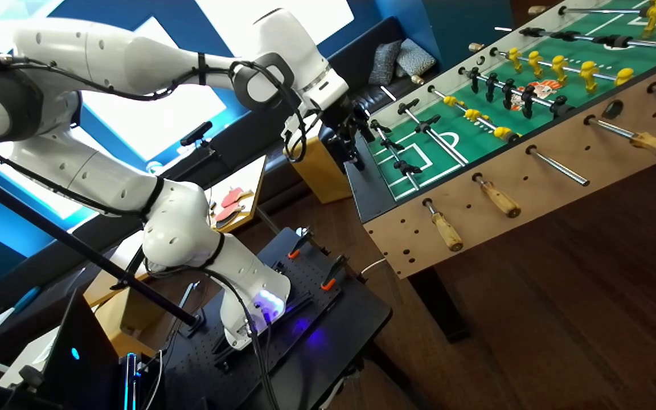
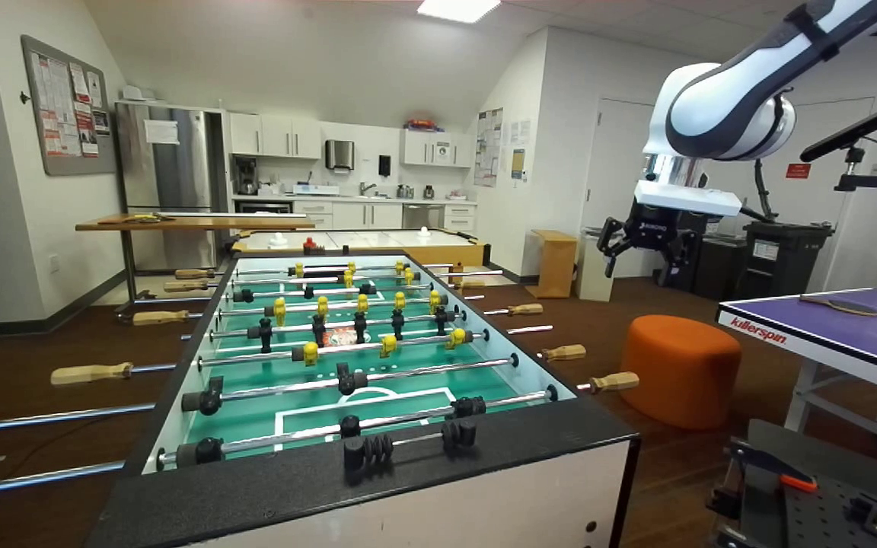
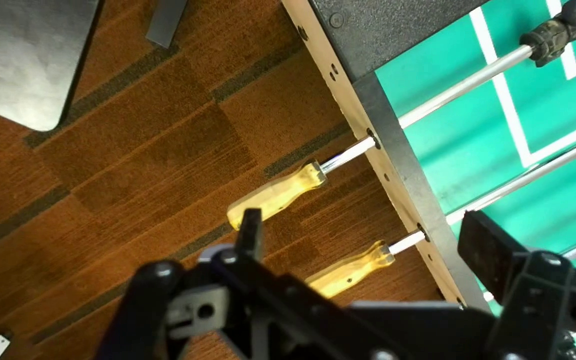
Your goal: Pull out the first wooden handle
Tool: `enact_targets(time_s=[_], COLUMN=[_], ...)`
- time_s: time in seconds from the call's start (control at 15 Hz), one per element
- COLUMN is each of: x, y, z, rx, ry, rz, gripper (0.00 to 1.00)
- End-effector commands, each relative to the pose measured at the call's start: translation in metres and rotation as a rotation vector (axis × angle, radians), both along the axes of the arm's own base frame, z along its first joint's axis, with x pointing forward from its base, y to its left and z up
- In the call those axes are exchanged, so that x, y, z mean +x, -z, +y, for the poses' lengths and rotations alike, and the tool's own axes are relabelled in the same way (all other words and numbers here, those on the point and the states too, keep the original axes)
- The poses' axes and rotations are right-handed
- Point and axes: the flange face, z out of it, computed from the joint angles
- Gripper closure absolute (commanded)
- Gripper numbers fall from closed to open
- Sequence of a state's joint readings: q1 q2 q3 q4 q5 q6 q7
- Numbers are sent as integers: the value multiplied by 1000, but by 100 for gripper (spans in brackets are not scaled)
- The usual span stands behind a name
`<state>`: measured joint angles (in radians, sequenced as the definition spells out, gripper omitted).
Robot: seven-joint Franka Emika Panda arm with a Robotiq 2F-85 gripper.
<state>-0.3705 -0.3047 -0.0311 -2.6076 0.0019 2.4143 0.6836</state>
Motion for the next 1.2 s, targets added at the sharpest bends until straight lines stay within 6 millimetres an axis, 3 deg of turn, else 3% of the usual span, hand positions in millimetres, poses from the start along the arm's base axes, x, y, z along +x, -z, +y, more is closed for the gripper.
enact_targets(time_s=[0.0, 0.33, 0.67, 0.87, 1.13], x=[4, -3, -15, -23, -18], y=[9, 44, 111, 152, 184], z=[-17, -64, -107, -118, -122], rx=[8, -3, 14, 16, 64], ry=[180, 452, 736, 888, 995], rz=[-58, -110, -68, 16, 69], gripper=[0, 0, 0, 0, 0])
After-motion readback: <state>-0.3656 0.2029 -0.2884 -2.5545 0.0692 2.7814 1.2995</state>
